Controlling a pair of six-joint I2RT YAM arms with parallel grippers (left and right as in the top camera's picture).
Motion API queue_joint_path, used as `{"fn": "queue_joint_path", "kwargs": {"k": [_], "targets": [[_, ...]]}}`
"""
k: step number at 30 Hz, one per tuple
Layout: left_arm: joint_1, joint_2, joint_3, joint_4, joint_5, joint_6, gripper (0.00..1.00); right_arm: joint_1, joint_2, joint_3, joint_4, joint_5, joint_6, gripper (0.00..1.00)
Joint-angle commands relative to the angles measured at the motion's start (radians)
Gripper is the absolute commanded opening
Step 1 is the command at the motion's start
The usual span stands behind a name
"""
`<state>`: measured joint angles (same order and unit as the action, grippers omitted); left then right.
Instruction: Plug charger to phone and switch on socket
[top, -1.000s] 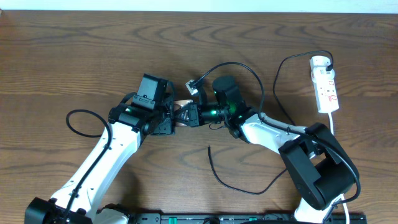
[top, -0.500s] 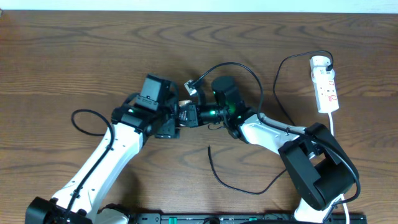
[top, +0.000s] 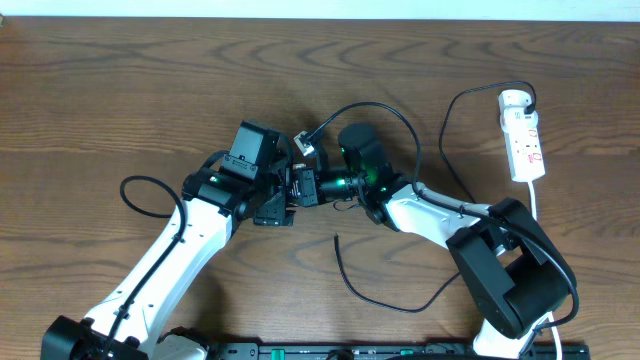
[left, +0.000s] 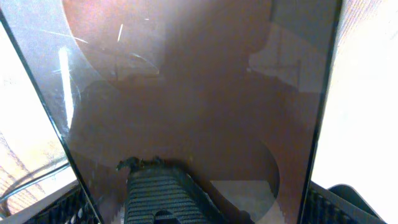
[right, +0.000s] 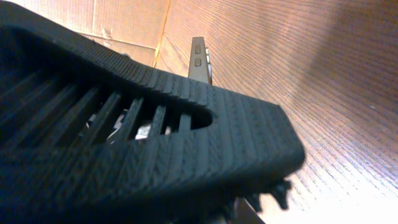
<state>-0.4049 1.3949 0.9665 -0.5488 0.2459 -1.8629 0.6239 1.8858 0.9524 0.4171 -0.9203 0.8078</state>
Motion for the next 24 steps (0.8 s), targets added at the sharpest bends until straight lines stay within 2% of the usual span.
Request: {"fn": "queue_joint_path", "kwargs": {"k": [1, 24], "targets": [[0.000, -0.003, 0.018, -0.002, 0.011, 0.011, 0.88, 0.006, -0.011, 0.017, 0.013, -0.031, 0.006, 0.01], [0.001, -0.060, 0.018, -0.003, -0.024, 0.079, 0.89, 0.000, -0.011, 0.017, 0.013, -0.013, -0.001, 0.01]]}}
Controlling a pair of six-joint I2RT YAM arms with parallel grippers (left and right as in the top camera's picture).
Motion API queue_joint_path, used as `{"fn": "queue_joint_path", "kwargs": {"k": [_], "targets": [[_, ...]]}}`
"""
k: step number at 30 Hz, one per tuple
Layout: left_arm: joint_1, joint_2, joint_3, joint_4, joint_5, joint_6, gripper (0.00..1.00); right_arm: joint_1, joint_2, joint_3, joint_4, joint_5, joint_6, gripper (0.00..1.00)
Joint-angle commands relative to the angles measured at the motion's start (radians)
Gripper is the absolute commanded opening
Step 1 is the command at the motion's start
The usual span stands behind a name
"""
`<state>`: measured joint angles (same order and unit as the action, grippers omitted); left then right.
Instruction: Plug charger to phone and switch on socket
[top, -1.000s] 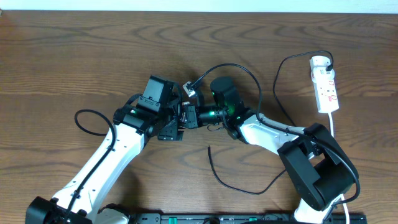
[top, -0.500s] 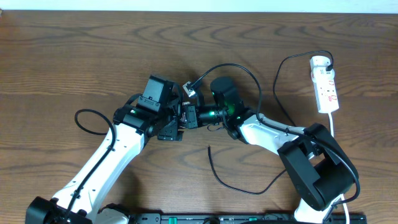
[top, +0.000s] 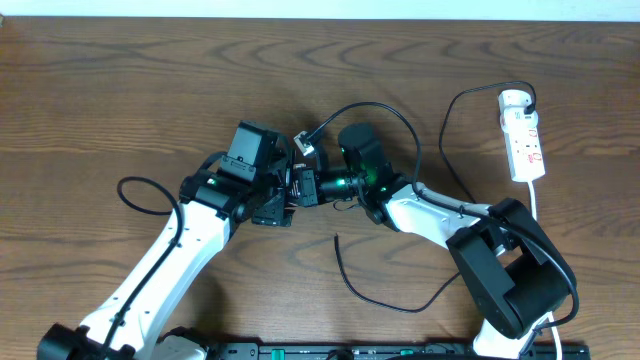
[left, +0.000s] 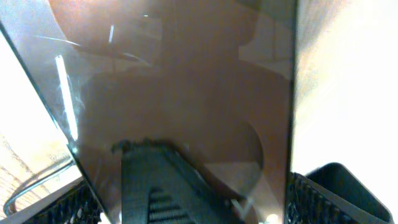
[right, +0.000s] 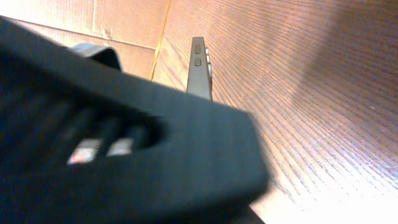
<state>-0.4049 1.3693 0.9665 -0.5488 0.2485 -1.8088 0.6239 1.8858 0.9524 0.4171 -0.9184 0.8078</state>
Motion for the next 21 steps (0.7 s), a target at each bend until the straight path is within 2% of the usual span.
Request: {"fn": "queue_joint_path", "kwargs": {"k": [1, 8, 14, 18, 21], "targets": [[0.001, -0.041, 0.018, -0.003, -0.033, 0.029, 0.89, -0.001, -0.011, 0.017, 0.012, -0.015, -0.001, 0.01], [0.001, -0.083, 0.018, -0.003, -0.034, 0.041, 0.89, -0.003, -0.011, 0.017, 0.010, -0.014, -0.001, 0.01], [0.010, -0.138, 0.018, -0.003, -0.038, 0.112, 0.89, -0.042, -0.011, 0.017, 0.010, -0.015, 0.012, 0.01], [0.040, -0.196, 0.018, -0.003, -0.037, 0.181, 0.89, -0.090, -0.011, 0.017, 0.011, -0.015, 0.067, 0.01], [0.063, -0.249, 0.018, -0.002, -0.037, 0.221, 0.89, -0.133, -0.011, 0.017, 0.016, -0.014, 0.170, 0.01]]}}
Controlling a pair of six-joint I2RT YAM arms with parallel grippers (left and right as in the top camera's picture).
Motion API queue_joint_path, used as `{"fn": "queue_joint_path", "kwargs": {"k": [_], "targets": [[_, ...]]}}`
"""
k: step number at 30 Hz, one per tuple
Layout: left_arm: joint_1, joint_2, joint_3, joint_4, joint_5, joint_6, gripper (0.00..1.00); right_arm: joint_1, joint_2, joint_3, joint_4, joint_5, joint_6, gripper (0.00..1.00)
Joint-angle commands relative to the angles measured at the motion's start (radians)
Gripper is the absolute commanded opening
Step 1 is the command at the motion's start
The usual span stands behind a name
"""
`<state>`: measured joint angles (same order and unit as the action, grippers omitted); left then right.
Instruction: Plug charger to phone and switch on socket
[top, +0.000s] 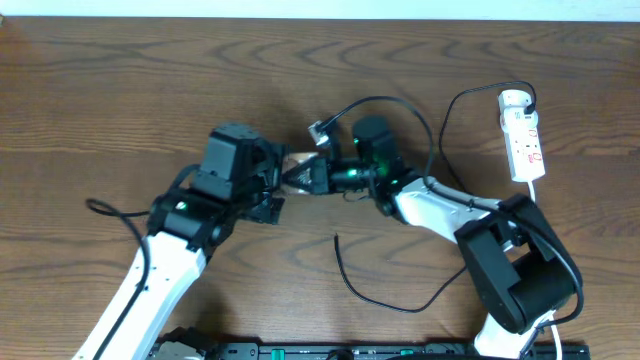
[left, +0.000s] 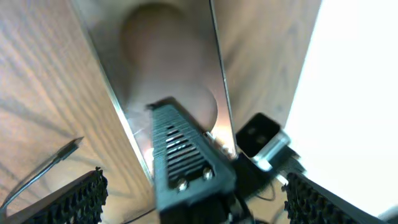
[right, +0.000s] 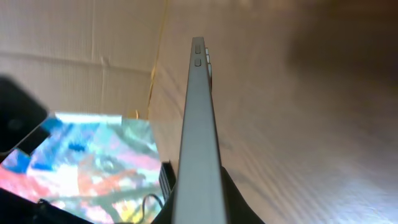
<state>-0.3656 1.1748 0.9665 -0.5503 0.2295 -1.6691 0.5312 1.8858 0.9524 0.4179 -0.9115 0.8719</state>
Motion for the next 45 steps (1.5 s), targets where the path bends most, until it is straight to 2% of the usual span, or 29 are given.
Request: {"fn": "queue_joint_path", "kwargs": {"k": [1, 7, 9, 11, 14, 19, 26, 36, 42, 45], "targets": [[0.031, -0.071, 0.018, 0.000, -0.018, 0.095, 0.89, -0.055, -0.011, 0.017, 0.020, -0.021, 0.146, 0.01], [0.084, -0.161, 0.018, 0.021, -0.018, 0.219, 0.89, -0.154, -0.011, 0.017, 0.023, 0.001, 0.502, 0.01], [0.113, -0.182, 0.018, 0.021, -0.026, 0.249, 0.89, -0.190, -0.011, 0.017, 0.028, 0.001, 0.697, 0.01], [0.128, -0.183, 0.018, 0.021, -0.040, 0.283, 0.89, -0.200, -0.011, 0.017, 0.045, 0.000, 0.806, 0.01], [0.150, -0.175, 0.018, 0.021, -0.045, 0.328, 0.89, -0.201, -0.011, 0.017, 0.111, 0.002, 0.941, 0.01], [0.158, -0.137, 0.018, 0.025, -0.098, 0.329, 0.89, -0.167, -0.011, 0.017, 0.294, 0.028, 1.111, 0.02], [0.158, -0.051, 0.018, 0.076, -0.103, 0.296, 0.89, -0.116, -0.011, 0.017, 0.492, 0.047, 1.174, 0.01], [0.158, -0.008, 0.018, 0.212, -0.100, 0.295, 0.89, -0.051, -0.011, 0.017, 0.519, 0.045, 1.174, 0.02], [0.157, 0.017, 0.018, 0.221, -0.090, 0.263, 0.89, -0.035, -0.011, 0.017, 0.657, 0.050, 1.177, 0.01], [0.157, 0.025, 0.018, 0.224, -0.088, 0.245, 0.89, -0.032, -0.011, 0.017, 0.670, 0.049, 1.177, 0.02]]}}
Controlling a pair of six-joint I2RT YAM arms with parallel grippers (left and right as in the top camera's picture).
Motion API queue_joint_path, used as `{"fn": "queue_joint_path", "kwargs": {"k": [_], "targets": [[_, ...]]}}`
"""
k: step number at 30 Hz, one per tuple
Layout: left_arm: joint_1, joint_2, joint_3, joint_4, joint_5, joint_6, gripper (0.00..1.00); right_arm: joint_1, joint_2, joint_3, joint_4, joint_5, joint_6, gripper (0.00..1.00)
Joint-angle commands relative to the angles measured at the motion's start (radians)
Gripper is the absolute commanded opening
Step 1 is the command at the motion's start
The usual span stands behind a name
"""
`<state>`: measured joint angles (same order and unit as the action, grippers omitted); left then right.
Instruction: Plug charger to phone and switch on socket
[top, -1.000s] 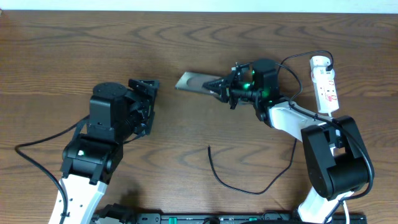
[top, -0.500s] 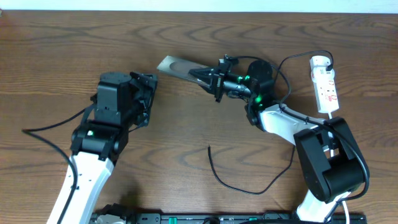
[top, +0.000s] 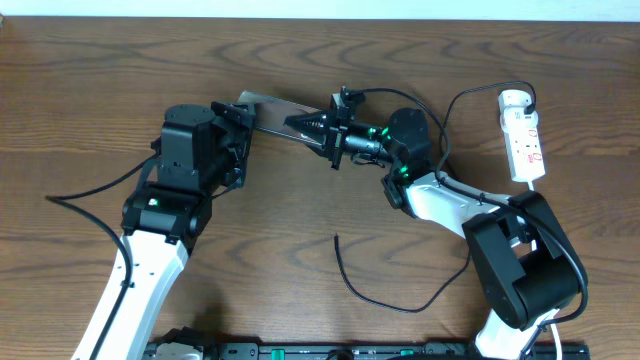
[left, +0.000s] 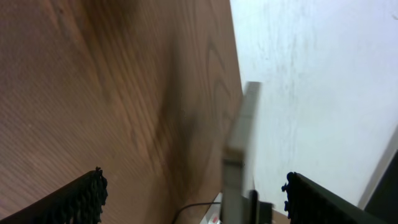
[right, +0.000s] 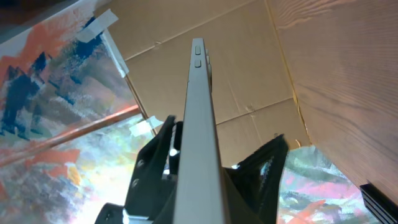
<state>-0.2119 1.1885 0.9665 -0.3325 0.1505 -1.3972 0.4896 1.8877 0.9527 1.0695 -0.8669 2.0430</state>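
The phone (top: 268, 102) is lifted off the table at the far middle, a thin grey slab. My right gripper (top: 305, 122) is shut on its right end. It runs edge-on up the right wrist view (right: 199, 112) between the dark fingers (right: 152, 155). My left gripper (top: 242, 140) stands open just left of the phone and apart from it. The left wrist view shows the phone (left: 239, 143) blurred, beyond the spread fingertips (left: 81, 199). The charger cable's loose end (top: 337, 240) lies on the table, nearer the front. The white socket strip (top: 524, 140) lies far right.
The black charger cable (top: 400, 308) curves across the table's front middle and runs under my right arm towards the socket strip. Another black cable (top: 420, 100) loops above my right wrist. The wooden table (top: 100, 80) stretches left and back.
My right gripper has carried the phone back and to the right, higher off the table. My left gripper has drawn off to the left and no longer has the phone between its fingers.
At first the phone filled the left wrist view between my left fingers, with a right finger against it. Then the right gripper was shut on the phone's edge and the left arm had pulled back. Now the right gripper alone holds the phone.
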Motion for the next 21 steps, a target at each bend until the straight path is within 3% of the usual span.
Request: {"fn": "queue_joint_path", "kwargs": {"k": [1, 21], "targets": [[0.003, 0.013, 0.018, 0.011, -0.009, -0.030, 0.89, 0.010, -0.013, 0.017, 0.019, 0.005, 0.006, 0.02], [0.006, 0.024, 0.002, 0.150, 0.040, 0.017, 0.89, 0.010, -0.013, 0.017, 0.126, 0.000, 0.006, 0.01]]}}
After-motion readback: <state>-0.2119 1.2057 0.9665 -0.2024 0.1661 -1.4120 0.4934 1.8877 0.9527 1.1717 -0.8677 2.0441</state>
